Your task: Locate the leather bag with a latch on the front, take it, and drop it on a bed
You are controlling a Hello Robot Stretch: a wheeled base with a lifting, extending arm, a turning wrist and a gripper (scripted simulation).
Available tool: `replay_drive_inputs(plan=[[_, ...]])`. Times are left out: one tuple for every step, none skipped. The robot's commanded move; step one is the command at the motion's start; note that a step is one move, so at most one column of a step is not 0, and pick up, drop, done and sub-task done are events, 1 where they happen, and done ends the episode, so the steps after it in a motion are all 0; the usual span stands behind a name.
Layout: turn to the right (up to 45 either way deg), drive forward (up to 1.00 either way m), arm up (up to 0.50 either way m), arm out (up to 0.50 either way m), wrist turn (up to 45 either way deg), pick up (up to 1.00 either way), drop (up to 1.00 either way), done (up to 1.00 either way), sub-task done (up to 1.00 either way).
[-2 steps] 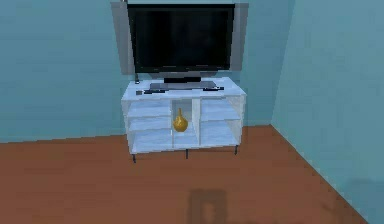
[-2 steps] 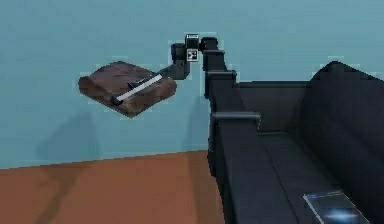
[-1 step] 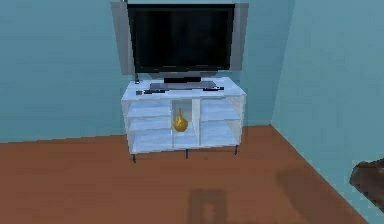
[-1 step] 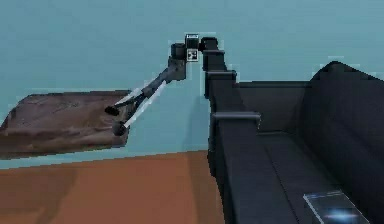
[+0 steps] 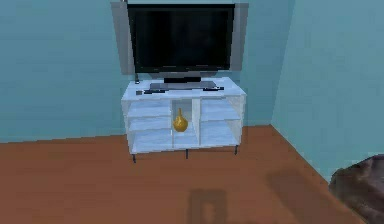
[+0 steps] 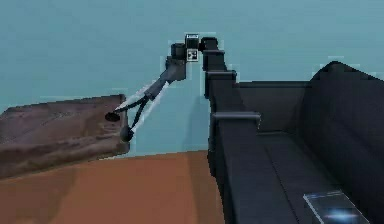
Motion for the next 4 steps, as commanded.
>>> replay_drive_inputs(plan=[[0.0,0.00,0.00,-0.44,0.0,0.00,0.00,0.00,0.00],[-45.0,0.00,0.00,0.00,0.0,0.00,0.00,0.00,0.00],[-45.0,0.00,0.00,0.00,0.0,0.00,0.00,0.00,0.00],[-6.0,0.00,0.00,0.00,0.0,0.00,0.00,0.00,0.00]])
